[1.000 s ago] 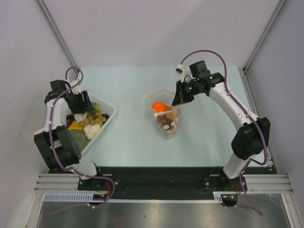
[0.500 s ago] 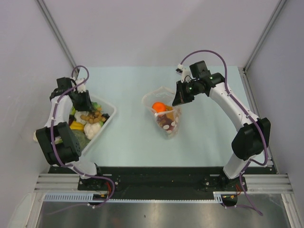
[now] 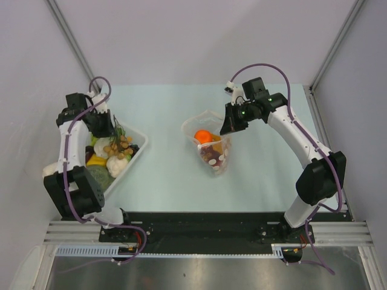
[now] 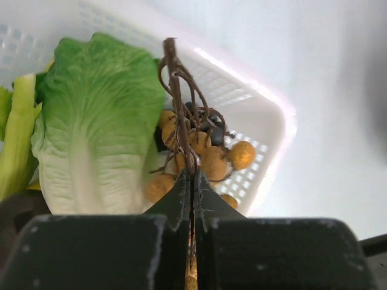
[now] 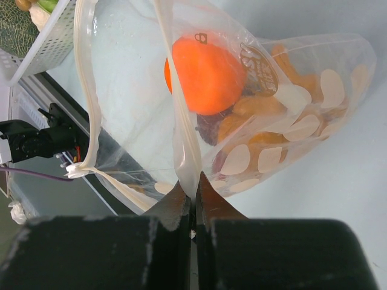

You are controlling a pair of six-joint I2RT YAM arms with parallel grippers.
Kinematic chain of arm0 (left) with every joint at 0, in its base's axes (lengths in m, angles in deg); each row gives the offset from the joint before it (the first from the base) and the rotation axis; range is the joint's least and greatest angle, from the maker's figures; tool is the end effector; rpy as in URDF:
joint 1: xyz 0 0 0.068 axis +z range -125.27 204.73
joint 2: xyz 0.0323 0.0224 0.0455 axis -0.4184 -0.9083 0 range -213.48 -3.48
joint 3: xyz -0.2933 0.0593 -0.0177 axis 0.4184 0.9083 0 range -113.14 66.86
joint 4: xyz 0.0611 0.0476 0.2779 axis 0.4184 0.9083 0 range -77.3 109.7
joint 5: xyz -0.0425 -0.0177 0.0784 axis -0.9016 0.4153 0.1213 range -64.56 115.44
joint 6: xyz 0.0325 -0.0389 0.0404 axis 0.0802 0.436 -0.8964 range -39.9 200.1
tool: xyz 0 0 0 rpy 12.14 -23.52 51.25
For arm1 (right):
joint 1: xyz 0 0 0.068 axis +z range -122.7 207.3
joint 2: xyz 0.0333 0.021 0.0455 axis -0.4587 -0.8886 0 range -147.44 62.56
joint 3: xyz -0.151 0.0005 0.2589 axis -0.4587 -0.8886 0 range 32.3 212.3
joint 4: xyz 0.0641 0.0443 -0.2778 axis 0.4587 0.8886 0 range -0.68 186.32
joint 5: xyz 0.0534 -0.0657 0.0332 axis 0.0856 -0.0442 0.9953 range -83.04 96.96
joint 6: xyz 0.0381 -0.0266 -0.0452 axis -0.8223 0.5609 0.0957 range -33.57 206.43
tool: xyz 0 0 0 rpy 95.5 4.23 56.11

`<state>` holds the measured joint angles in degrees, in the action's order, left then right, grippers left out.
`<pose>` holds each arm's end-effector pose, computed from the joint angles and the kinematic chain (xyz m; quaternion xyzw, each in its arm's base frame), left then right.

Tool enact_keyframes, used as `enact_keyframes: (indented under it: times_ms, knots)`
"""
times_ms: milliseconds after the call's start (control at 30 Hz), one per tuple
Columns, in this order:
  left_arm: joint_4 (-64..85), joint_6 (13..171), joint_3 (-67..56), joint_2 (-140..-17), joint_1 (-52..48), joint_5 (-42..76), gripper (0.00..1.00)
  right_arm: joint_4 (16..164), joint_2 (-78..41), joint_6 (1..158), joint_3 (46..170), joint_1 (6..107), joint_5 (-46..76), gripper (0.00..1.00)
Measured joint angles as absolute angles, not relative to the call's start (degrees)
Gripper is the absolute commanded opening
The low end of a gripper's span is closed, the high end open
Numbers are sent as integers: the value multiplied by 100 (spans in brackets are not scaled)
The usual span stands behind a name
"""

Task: Place the food in the zip-top bag and seal the zipper
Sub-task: Pick up the fake fruit from the bin, then place the fake fruit in the zipper food storage bag.

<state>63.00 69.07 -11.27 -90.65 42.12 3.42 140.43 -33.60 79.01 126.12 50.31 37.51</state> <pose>0.3367 0.0855 0.3171 -0.0021 0.9480 -0.1149 0.2967 0.3556 0.1789 0.3579 -0.2062 0.8963 0.3208 0.2263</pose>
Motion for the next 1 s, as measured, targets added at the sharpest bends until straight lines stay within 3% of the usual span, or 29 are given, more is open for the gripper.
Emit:
enact_keyframes:
  times_ms: [233, 400, 733, 1000]
  knots:
    - [6296, 7027, -1634, -8462, 4070, -712, 0, 14043, -3360, 7901, 12610, 5031, 3762, 0]
    - [5573, 7687, -1680, -8071, 3449, -1492, 0, 14046, -3360, 7899, 12601, 5022, 3801, 0]
    - [3020, 9263, -1545, -8121, 402, -1848, 0, 14046, -3360, 7901, 12599, 4987, 3856, 0]
    - [1824, 9873, -1427, -8886, -511, -1667, 0, 14041, -3352, 7896, 12564, 4978, 3856, 0]
